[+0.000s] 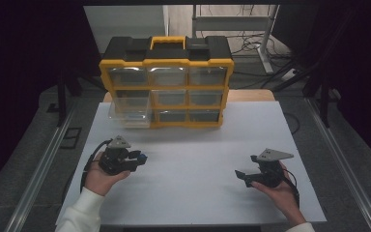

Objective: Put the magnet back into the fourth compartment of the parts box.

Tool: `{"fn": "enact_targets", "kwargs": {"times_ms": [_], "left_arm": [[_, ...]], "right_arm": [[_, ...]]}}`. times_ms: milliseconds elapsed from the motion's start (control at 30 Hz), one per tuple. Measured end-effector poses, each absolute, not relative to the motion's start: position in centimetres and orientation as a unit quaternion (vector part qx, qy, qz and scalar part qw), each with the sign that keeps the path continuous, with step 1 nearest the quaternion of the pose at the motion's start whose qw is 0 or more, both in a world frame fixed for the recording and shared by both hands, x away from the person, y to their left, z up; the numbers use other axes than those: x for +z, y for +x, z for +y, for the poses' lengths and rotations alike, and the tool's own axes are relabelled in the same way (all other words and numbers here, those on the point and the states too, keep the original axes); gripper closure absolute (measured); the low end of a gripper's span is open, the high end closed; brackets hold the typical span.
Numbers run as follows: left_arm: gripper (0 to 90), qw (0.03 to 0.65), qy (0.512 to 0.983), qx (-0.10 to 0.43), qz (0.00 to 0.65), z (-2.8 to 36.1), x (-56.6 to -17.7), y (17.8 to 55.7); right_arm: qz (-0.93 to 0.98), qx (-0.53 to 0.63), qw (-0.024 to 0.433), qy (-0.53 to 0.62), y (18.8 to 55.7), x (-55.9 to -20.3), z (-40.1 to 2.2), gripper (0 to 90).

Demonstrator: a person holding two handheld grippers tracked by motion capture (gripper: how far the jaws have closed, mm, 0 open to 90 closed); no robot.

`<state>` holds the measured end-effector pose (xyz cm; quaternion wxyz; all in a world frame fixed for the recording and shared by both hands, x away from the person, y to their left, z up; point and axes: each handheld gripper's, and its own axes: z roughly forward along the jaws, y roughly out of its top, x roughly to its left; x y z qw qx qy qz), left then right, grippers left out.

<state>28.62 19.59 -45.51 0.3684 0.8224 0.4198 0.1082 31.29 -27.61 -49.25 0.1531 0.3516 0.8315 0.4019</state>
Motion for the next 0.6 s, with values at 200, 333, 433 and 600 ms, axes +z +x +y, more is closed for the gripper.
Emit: {"fn": "enact_targets", "kwargs": {"times_ms": [200,333,433,600], "left_arm": [[62.4,0.372,0.82,0.108,0.421,19.8,-45.1,28.5],[62.4,0.374,0.818,0.109,0.423,20.0,-44.7,28.4],[62.4,0.378,0.815,0.111,0.425,20.2,-44.3,28.5],[62.4,0.386,0.811,0.11,0.426,20.4,-43.6,28.5]], "right_arm": [[0.832,0.402,0.152,0.351,31.3,-49.3,-27.6,13.0],[0.831,0.403,0.152,0.353,31.3,-49.2,-27.6,13.0],[0.831,0.403,0.153,0.352,31.3,-49.2,-27.6,13.0],[0.829,0.403,0.154,0.356,31.2,-49.2,-27.7,13.0]]}}
